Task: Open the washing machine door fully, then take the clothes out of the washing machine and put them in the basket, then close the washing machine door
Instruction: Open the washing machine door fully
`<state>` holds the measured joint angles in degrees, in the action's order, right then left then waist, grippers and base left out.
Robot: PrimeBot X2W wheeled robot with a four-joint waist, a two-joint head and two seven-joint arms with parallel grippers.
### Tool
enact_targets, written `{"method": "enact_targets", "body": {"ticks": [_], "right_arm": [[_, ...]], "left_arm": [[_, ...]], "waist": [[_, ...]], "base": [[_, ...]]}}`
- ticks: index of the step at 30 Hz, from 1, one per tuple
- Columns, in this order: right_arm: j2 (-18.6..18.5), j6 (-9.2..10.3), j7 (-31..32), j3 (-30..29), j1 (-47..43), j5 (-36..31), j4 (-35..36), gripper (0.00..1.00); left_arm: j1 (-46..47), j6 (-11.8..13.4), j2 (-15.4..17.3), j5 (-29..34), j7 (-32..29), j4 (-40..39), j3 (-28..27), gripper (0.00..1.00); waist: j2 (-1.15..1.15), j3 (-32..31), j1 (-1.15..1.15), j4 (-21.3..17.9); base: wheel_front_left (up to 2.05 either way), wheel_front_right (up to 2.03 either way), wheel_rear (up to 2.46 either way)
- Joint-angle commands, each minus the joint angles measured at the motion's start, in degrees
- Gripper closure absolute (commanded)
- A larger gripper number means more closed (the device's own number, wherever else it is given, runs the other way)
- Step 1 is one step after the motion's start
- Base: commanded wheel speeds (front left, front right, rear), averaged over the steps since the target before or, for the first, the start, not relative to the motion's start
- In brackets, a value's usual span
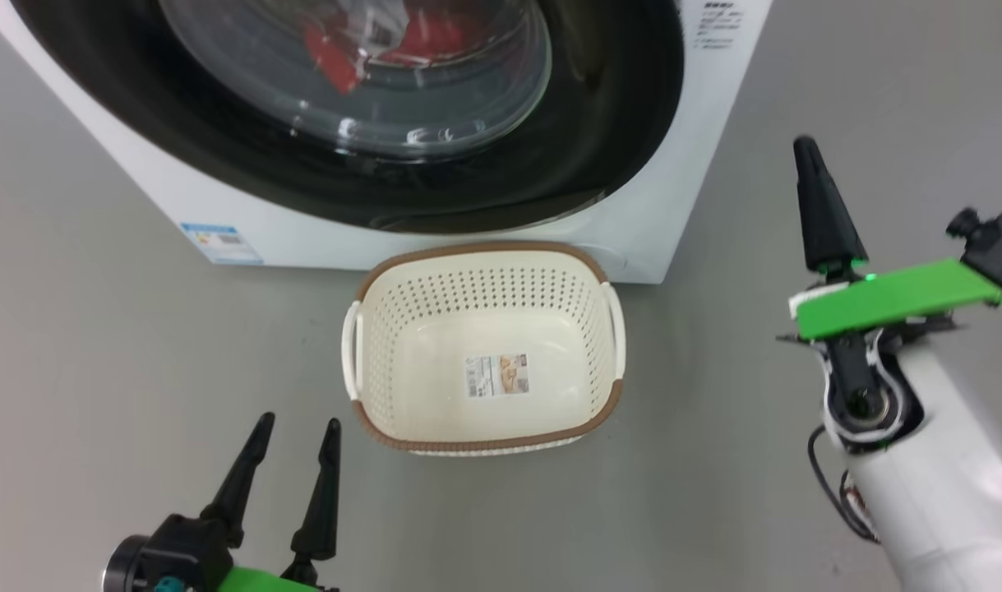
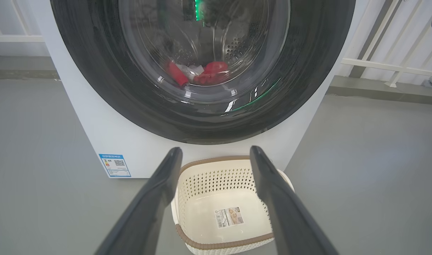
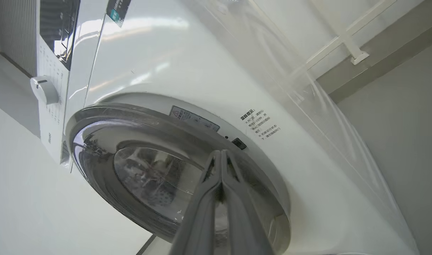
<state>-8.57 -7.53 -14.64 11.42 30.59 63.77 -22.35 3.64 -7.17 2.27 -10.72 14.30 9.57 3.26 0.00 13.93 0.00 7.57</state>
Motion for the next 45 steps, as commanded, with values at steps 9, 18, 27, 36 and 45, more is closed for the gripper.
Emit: {"method": "enact_targets", "body": {"ticks": [9, 18, 27, 36, 45], "right_arm": [[-5.6, 0.04, 2.9, 4.5, 9.3, 14.6, 2.1, 1.00], [-9.7, 0.04, 10.6, 6.5, 17.5, 22.5, 1.5, 1.00], [-11.3, 0.04, 17.6, 6.1, 23.1, 27.3, 0.4, 1.00], [-11.8, 0.04, 26.2, 4.2, 27.3, 31.9, -3.0, 1.00], [-11.3, 0.04, 37.4, 4.0, 29.7, 35.9, -7.4, 1.00]], "left_arm": [[3.8, -0.3, 0.6, -1.4, 0.7, -0.7, 0.0, 0.00], [6.7, -0.3, 0.6, -2.9, 0.7, 0.0, 2.0, 0.00], [8.7, -0.1, 0.6, -4.2, 0.7, 0.5, 3.9, 0.00], [9.7, 0.3, 0.6, -5.2, 0.7, 0.5, 5.1, 0.00], [10.0, 0.7, 0.6, -5.9, 0.7, 0.7, 5.8, 0.00]], "waist": [[0.00, 4.8, 0.00, 3.4], [0.00, 9.0, 0.00, 5.5], [0.00, 11.8, 0.00, 7.3], [0.00, 13.4, 0.00, 8.2], [0.00, 13.6, 0.00, 8.5]], "base": [[0.00, 0.00, 0.00], [0.00, 0.00, 0.00], [0.00, 0.00, 0.00], [0.00, 0.00, 0.00], [0.00, 0.00, 0.00]]}}
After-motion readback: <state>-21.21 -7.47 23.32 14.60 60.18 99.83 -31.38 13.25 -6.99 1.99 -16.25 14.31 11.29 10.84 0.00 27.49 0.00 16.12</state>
